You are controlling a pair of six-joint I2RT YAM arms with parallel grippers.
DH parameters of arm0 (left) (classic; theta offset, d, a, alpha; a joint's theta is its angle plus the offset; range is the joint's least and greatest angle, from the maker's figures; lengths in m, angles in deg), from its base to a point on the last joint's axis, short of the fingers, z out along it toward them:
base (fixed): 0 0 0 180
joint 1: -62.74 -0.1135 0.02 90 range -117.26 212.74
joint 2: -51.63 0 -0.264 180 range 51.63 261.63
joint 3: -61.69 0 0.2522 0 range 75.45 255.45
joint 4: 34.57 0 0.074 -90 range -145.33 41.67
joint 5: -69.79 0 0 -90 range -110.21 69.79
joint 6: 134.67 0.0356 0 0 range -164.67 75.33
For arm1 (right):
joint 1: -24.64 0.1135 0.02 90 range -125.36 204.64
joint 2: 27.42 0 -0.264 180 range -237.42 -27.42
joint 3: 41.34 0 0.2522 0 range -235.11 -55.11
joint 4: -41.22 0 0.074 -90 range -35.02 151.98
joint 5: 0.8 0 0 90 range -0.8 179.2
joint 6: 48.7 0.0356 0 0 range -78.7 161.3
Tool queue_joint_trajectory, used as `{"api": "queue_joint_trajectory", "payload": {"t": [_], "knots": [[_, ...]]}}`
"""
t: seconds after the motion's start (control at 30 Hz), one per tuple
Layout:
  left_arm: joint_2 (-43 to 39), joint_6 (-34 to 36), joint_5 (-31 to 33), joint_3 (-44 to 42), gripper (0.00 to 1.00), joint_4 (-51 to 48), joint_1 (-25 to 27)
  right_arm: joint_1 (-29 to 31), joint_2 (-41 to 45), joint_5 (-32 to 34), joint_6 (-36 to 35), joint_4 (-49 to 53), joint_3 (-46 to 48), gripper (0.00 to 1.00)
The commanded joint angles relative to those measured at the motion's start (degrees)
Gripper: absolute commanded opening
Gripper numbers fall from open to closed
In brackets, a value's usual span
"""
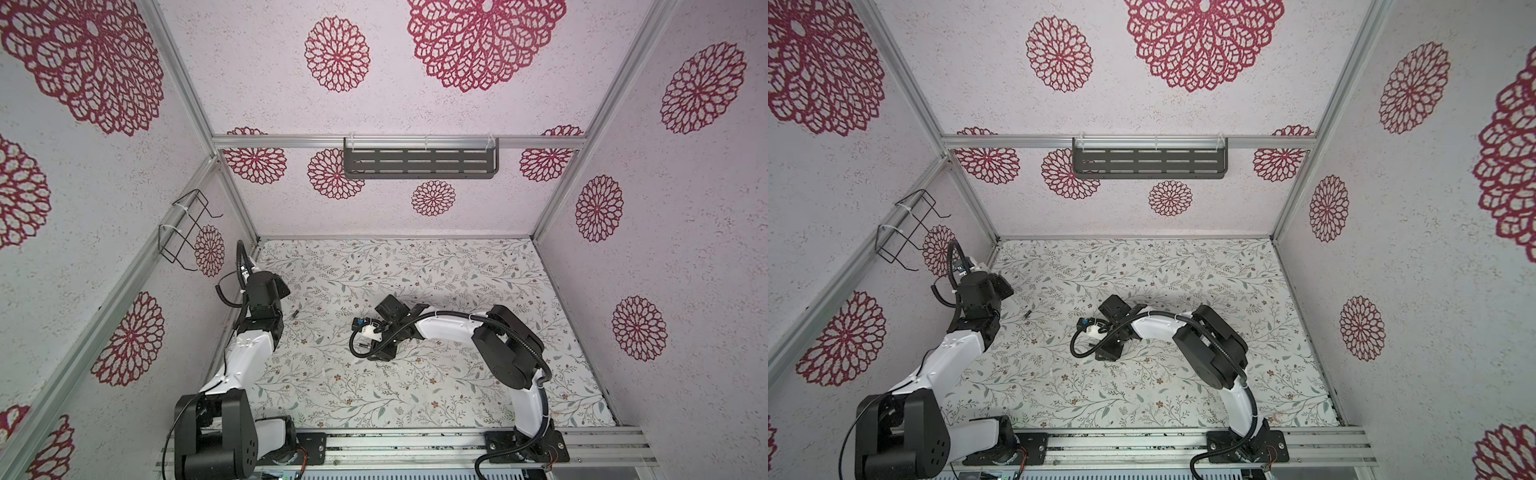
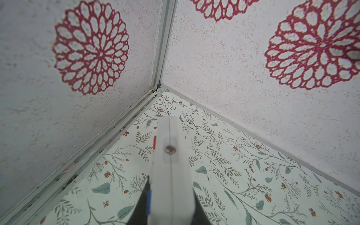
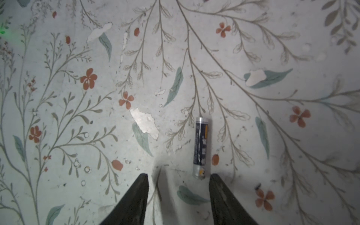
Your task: Load the batteries into the remote control
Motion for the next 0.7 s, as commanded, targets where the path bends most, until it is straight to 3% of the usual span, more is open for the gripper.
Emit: {"api": "queue_joint_trajectory", "payload": {"t": [0.0,0.13,0.4,0.67], "knots": [[-4.7,-3.4,-3.0,1.7,0.13,-7.6,0.0,0.1,-2.1,2.2,2.0,1.6,-2.1,0.50],[-10.1,-4.3,-5.7,1.3,0.13,-13.1,0.2,0.4,-2.6,4.1,1.9,3.1,-3.0,0.40],[-20.9,-4.0,-10.0,1.5,0.15,-22.3,0.2,0.8,-1.0,5.6,2.7,2.9,0.0,0.36],[-24.5,-2.1,-18.2,3.5,0.16,-28.3,0.2,1.3,-0.9,6.9,3.2,3.4,0.5,0.30]]}}
